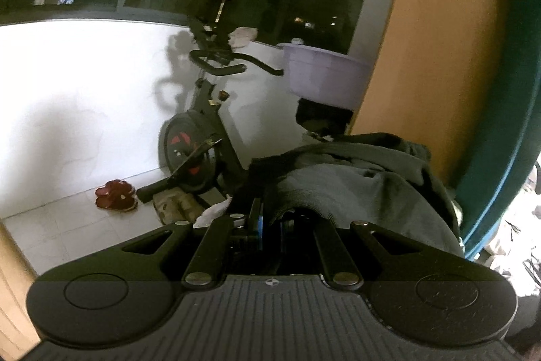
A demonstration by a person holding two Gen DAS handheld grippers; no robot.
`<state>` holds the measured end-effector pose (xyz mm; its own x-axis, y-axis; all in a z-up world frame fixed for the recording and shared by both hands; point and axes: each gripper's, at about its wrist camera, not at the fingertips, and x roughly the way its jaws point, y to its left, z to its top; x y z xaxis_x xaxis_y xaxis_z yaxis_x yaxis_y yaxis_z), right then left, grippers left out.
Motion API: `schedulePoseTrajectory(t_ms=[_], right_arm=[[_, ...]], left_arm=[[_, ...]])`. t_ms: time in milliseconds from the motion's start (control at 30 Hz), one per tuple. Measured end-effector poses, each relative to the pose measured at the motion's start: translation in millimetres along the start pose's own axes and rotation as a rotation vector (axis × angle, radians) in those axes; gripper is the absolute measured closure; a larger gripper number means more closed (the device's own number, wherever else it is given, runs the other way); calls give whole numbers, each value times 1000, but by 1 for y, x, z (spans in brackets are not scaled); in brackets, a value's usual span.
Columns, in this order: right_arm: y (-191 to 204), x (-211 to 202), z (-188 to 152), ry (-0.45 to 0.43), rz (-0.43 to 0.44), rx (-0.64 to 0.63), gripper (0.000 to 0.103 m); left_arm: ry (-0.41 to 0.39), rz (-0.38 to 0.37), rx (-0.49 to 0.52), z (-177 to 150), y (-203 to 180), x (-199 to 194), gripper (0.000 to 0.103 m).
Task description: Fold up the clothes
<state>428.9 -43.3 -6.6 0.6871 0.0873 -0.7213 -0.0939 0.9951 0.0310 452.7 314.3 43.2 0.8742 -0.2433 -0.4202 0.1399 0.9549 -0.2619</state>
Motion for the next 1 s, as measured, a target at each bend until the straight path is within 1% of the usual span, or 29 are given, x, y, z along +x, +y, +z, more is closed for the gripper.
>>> schedulePoseTrajectory(t_ms=[67,267,333,433,533,600,667,700,733,767,833,867,900,933,967,1000], right_arm=[[-4,-14,10,-39,42,34,96],[-13,-51,43,-211,105,113,98],[-15,-58,52,-272,140,120,98],[-14,-72,66,-369,167,108,99],[-15,-88,88,-467,182,124,99],[-15,-103,100,-558,175,125,99],[-17,-112,110,-625,162,116,99],[-19,-110,115,-628,155,104,98],[-22,-106,119,-606,148,96,98],[-24,-100,119,-568,151,89,97],[-26,-83,108,-469,155,87,90],[-25,-76,99,-415,153,87,77],[-22,-67,86,-361,142,88,67],[-23,-58,77,-323,132,87,63],[-23,-51,67,-294,113,86,55],[-24,-44,57,-264,95,85,44]], left_arm=[[1,-13,1,0,-4,2,94],[9,-38,-8,-4,-9,3,94],[11,-44,-11,-4,-11,2,94],[11,-50,-2,-4,-15,1,94],[13,-54,2,-4,-17,1,94],[13,-57,1,-5,-18,0,94],[16,-59,1,-6,-18,-1,94],[19,-59,1,-8,-18,0,94],[22,-60,1,-9,-18,0,94],[26,-60,1,-10,-18,0,94],[37,-58,2,-13,-18,1,94],[43,-57,4,-14,-19,1,94],[49,-56,6,-15,-19,2,94],[54,-55,8,-16,-20,3,94],[58,-54,9,-16,-20,3,94],[60,-53,9,-17,-20,4,94]])
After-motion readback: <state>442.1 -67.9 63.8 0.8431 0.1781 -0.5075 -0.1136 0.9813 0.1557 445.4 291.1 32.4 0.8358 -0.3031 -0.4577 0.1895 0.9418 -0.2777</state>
